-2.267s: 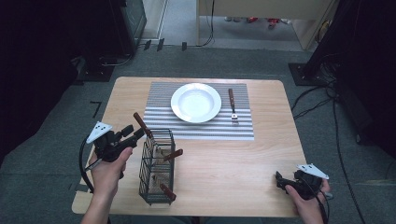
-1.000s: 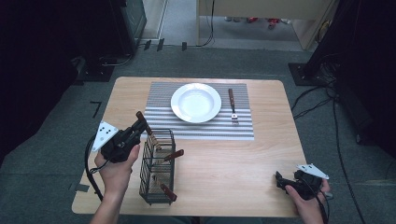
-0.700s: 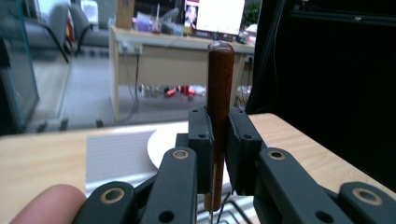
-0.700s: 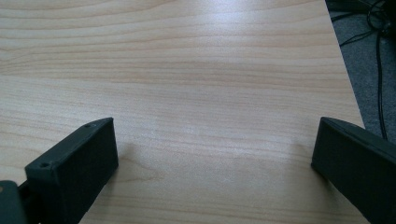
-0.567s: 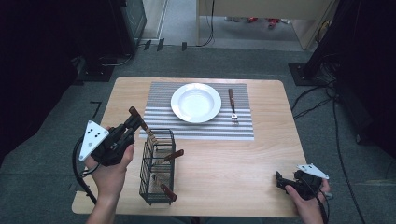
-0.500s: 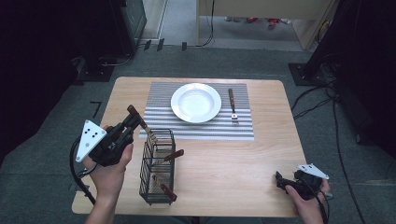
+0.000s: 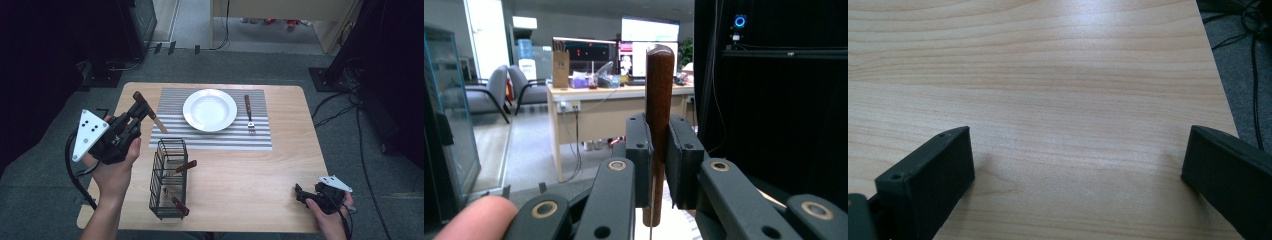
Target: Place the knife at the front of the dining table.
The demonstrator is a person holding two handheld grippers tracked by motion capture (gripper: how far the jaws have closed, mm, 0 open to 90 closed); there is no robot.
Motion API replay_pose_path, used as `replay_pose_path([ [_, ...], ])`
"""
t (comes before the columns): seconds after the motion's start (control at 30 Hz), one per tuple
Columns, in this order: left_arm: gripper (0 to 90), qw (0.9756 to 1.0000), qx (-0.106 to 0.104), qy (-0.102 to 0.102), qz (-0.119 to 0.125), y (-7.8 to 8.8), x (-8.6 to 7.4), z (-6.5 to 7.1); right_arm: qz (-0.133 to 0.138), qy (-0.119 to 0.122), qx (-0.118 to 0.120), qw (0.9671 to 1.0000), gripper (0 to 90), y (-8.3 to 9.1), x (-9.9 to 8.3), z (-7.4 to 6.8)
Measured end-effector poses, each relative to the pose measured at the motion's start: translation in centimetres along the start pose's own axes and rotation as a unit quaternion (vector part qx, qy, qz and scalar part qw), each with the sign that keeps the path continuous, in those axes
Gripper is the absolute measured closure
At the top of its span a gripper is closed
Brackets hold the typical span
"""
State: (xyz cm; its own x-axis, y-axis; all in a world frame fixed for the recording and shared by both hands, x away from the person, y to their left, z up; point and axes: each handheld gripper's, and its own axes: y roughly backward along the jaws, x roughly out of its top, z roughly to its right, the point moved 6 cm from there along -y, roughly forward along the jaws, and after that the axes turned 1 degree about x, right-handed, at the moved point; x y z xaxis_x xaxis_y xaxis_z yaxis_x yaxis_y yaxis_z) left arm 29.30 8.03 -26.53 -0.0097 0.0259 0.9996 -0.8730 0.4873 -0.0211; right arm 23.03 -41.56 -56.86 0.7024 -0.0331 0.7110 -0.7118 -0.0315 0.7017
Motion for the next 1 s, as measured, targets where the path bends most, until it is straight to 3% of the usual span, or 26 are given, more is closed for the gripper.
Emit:
replay_pose_path([
  [0.23, 82.7, 0.9999, 0.013, -0.010, -0.004, -2.1, 0.5, -0.8, 0.000, -0.001, 0.001, 1.0000, 0.1, 0.0, 0.0, 0.0],
  [0.47, 82.7, 0.9987, 0.033, 0.007, -0.038, -6.0, -2.5, -3.5, 0.000, 0.000, 0.000, 1.0000, 0.1, 0.0, 0.0, 0.0],
  [0.6, 82.7, 0.9968, 0.046, 0.025, -0.060, -7.8, -5.1, -5.4, 0.000, -0.001, 0.001, 1.0000, 0.1, 0.0, 0.0, 0.0],
  [0.63, 82.7, 0.9968, 0.046, 0.025, -0.060, -7.8, -5.1, -5.4, 0.000, -0.001, 0.001, 1.0000, 0.1, 0.0, 0.0, 0.0],
  [0.73, 82.7, 0.9923, 0.068, 0.044, -0.094, -9.2, -7.8, -7.0, 0.000, -0.002, 0.002, 1.0000, 0.1, 0.0, 0.0, 0.0],
  [0.8, 82.7, 0.9898, 0.069, 0.064, -0.107, -9.7, -8.8, -7.9, 0.001, -0.003, 0.003, 1.0000, 0.1, 0.0, 0.0, 0.1],
  [0.83, 82.7, 0.9898, 0.069, 0.064, -0.107, -9.7, -8.8, -7.9, 0.001, -0.003, 0.003, 1.0000, 0.1, 0.0, 0.0, 0.1],
  [0.87, 82.7, 0.9873, 0.074, 0.077, -0.118, -10.2, -9.6, -8.6, 0.001, -0.002, 0.004, 1.0000, 0.1, 0.0, 0.0, 0.0],
  [1.0, 82.7, 0.9820, 0.074, 0.095, -0.145, -11.3, -11.0, -9.7, 0.001, -0.001, 0.004, 1.0000, 0.1, 0.0, 0.0, 0.0],
])
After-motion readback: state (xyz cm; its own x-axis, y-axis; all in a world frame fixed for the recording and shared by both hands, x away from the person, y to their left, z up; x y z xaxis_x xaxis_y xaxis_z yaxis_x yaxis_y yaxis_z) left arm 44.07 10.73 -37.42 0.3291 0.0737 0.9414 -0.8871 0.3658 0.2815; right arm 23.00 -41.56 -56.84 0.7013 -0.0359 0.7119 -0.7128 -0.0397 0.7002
